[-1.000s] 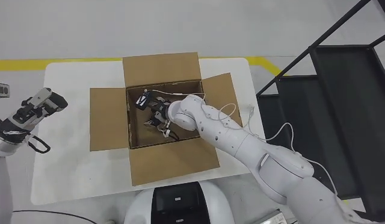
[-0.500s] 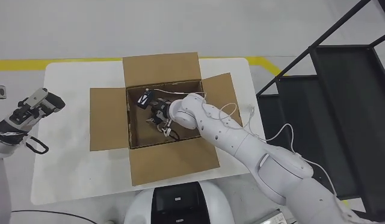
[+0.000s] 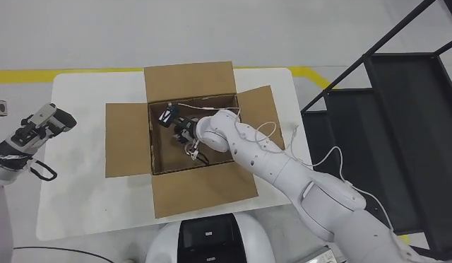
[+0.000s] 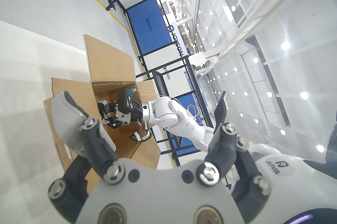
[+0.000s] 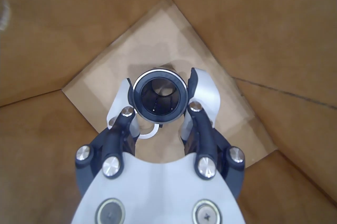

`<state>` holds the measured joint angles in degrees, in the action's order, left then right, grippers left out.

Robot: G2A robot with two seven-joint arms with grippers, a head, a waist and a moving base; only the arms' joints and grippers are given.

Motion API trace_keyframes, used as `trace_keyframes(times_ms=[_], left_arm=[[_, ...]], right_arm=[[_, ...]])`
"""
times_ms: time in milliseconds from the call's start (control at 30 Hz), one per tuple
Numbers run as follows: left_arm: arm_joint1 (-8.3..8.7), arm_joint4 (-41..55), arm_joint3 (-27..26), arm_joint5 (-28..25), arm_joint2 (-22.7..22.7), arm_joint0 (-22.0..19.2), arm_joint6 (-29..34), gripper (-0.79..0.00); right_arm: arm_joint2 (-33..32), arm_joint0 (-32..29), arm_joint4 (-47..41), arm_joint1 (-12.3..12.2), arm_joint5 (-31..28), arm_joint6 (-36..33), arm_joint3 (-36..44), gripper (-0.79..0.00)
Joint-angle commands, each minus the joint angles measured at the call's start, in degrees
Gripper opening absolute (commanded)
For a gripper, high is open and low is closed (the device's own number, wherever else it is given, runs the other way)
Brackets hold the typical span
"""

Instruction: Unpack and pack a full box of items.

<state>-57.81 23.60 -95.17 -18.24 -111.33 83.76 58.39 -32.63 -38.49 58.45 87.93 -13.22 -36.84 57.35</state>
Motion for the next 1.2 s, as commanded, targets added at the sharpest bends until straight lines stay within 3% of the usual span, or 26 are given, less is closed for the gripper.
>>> trace_keyframes(times_ms=[0, 133, 333, 533, 867, 1167], left_arm=[[0.00, 0.0, 0.0, 0.0, 0.0, 0.0, 0.0, 0.000], [0.00, 0.0, 0.0, 0.0, 0.0, 0.0, 0.0, 0.000], [0.00, 0.0, 0.0, 0.0, 0.0, 0.0, 0.0, 0.000], [0.00, 0.0, 0.0, 0.0, 0.0, 0.0, 0.0, 0.000], [0.00, 0.0, 0.0, 0.0, 0.0, 0.0, 0.0, 0.000], [0.00, 0.0, 0.0, 0.0, 0.0, 0.0, 0.0, 0.000]], right_arm=[[-1.8, -1.4, 1.1, -1.2, -0.3, -1.3, 4.3, -0.785], [-8.2, -7.0, 3.3, -4.7, -1.7, -5.7, 16.8, -0.785], [-23.2, -21.7, 5.1, -10.5, -8.0, -13.8, 41.6, -0.785], [-36.0, -33.6, 0.3, -13.5, -10.3, -19.8, 57.9, -0.785], [-54.3, -44.9, -6.0, -15.6, -4.2, -19.9, 69.2, -0.785], [-68.5, -54.6, -13.9, -16.4, -2.2, -14.9, 68.8, -0.785]])
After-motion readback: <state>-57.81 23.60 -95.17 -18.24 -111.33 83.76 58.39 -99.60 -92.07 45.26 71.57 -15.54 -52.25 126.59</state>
